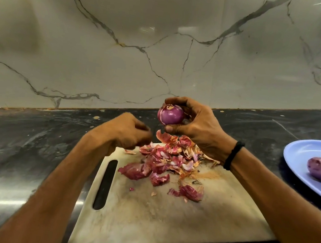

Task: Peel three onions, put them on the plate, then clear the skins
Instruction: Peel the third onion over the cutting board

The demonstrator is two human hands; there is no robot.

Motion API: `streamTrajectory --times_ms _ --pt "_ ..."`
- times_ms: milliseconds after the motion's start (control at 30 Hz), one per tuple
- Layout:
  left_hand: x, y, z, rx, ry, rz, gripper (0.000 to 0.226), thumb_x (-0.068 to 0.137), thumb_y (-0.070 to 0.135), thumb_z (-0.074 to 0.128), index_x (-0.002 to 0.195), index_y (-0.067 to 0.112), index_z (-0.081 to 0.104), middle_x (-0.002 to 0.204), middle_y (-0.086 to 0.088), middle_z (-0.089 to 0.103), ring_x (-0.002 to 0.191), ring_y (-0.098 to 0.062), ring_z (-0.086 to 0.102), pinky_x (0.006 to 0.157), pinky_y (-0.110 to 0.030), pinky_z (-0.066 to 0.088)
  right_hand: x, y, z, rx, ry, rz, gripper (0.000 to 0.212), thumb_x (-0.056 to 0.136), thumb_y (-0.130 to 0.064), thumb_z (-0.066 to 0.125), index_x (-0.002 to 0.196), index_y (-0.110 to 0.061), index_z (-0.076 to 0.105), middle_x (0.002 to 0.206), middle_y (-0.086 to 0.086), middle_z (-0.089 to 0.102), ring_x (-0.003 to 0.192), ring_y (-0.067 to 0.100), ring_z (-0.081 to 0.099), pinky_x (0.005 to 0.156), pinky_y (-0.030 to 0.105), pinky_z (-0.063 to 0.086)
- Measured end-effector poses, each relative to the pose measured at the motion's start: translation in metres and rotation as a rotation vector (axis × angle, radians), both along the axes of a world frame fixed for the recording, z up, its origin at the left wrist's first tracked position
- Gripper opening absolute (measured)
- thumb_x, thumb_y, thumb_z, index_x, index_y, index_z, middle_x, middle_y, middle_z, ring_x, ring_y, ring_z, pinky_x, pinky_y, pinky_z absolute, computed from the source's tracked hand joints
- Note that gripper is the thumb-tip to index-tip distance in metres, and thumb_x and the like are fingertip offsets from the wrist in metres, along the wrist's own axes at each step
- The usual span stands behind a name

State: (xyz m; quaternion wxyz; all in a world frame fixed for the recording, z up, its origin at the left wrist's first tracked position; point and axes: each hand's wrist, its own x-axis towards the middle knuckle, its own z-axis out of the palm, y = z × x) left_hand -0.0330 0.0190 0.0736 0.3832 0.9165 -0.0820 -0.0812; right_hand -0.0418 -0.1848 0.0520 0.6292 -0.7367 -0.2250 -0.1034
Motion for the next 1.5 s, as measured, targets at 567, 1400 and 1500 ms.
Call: streamTrajectory --times_ms 567,1400,1500 --pt "0.0 -0.014 -0.006 -0.169 -0.623 -0.046 0.02 0.095 0.02 0.068 0.104 0.005 0.078 0.089 -0.005 0.077 0.069 -0.005 0.072 0.068 -0.018 0.06 0.003 0.01 -0.011 -0.266 -0.146 -0.177 0.072 0.067 -0.01 0.087 0.13 -0.02 0.053 0.125 -0.002 0.059 0.112 0.015 0.061 0.092 0.032 0.055" --pt "-0.005 -0.016 -0.009 -0.04 -0.668 0.041 0.013 0.079 0.022 0.084 0.083 0.011 0.08 0.069 0.003 0.071 0.053 -0.003 0.064 0.053 -0.009 0.051 0.003 0.012 -0.017 -0.357 -0.19 -0.223 0.066 0.066 -0.014 0.089 0.123 -0.017 0.055 0.121 0.0 0.061 0.106 0.016 0.063 0.084 0.031 0.059" --pt "-0.005 -0.015 -0.009 -0.05 -0.642 0.058 0.013 0.078 0.023 0.085 0.078 0.012 0.079 0.065 0.002 0.07 0.052 -0.003 0.066 0.052 -0.011 0.052 0.002 0.012 -0.017 -0.345 -0.174 -0.193 0.065 0.067 -0.01 0.088 0.122 -0.017 0.054 0.122 0.0 0.06 0.106 0.017 0.064 0.082 0.033 0.059"
